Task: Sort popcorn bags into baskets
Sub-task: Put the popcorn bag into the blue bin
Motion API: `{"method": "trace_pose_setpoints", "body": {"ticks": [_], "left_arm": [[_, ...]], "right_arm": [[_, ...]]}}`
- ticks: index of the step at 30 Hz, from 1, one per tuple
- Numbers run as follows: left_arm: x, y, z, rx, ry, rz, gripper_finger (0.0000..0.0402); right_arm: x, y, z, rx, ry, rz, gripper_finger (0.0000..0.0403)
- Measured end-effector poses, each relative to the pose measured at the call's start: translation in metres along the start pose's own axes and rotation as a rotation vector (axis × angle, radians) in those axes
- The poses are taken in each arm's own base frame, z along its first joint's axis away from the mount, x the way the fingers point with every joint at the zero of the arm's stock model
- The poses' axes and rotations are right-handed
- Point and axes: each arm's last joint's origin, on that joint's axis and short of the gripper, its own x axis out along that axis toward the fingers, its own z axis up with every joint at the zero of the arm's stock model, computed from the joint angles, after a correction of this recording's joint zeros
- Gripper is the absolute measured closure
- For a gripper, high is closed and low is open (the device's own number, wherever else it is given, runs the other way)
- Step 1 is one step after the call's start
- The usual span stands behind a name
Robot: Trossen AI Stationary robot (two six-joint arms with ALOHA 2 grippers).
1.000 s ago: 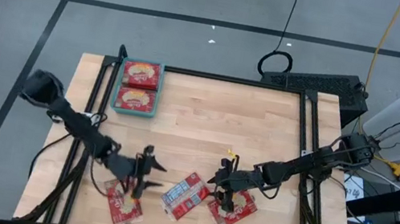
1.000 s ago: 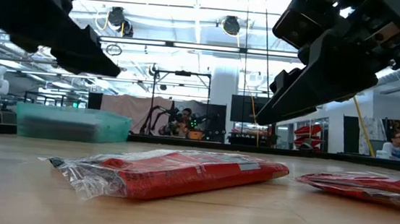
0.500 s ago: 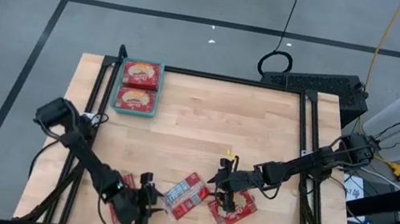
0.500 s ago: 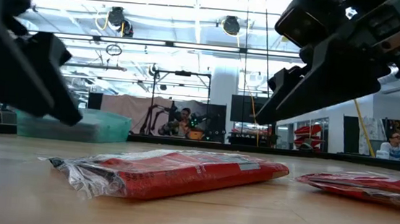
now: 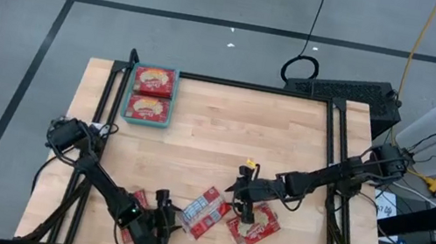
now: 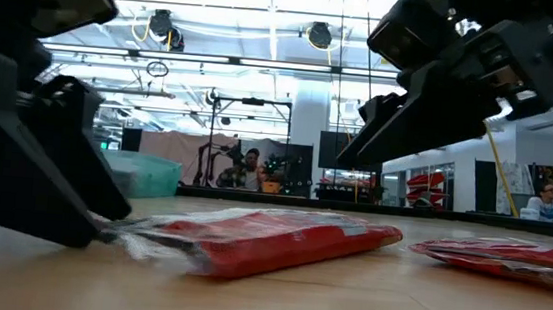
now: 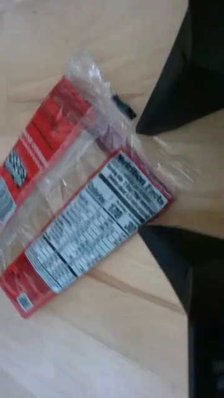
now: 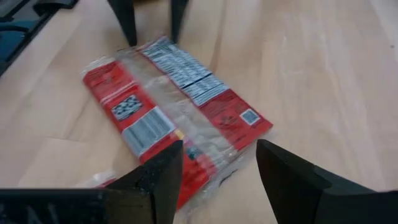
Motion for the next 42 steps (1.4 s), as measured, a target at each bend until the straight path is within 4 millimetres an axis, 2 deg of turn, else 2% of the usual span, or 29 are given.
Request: {"method": "trace_pose_setpoints", "body": {"ticks": [4,7,9,15,23,28,33,36,39,42], "left_arm": [[0.008,0.006,0.006,0.067,0.006,-0.005,0.0252],[0.017,0.018,0.014,0.125,0.007,0.027,0.0346],[0.022,0.029,0.021,0.136,0.014,0.055,0.0385],[0.028,0.068,0.048,0.07,0.027,0.142,0.0396],[0.007,0.118,0.092,0.023,-0.021,0.211,0.0398],[-0.014,0.145,0.117,-0.041,-0.092,0.225,0.0399],[-0.035,0.17,0.136,-0.136,-0.158,0.179,0.04],[-0.04,0.18,0.143,-0.189,-0.184,0.155,0.04],[-0.04,0.184,0.144,-0.209,-0.184,0.145,0.04],[-0.04,0.185,0.144,-0.208,-0.179,0.144,0.04]], "right_arm": [[0.0,-0.007,0.001,0.007,-0.003,-0.021,0.0206],[0.0,-0.011,0.001,0.008,-0.01,-0.081,0.0206],[0.0,-0.012,0.002,-0.014,-0.015,-0.133,0.0206],[-0.001,-0.01,0.001,-0.109,-0.018,-0.223,0.0206],[-0.009,-0.003,0.005,-0.337,-0.016,-0.375,0.0205],[-0.01,-0.007,0.006,-0.465,0.015,-0.476,0.0175],[-0.011,-0.023,0.012,-0.431,-0.006,-0.572,0.013],[-0.011,-0.033,0.018,-0.378,-0.056,-0.586,0.0122],[-0.013,-0.041,0.025,-0.297,-0.13,-0.612,0.0137],[-0.013,-0.047,0.027,-0.261,-0.153,-0.627,0.0184]]}}
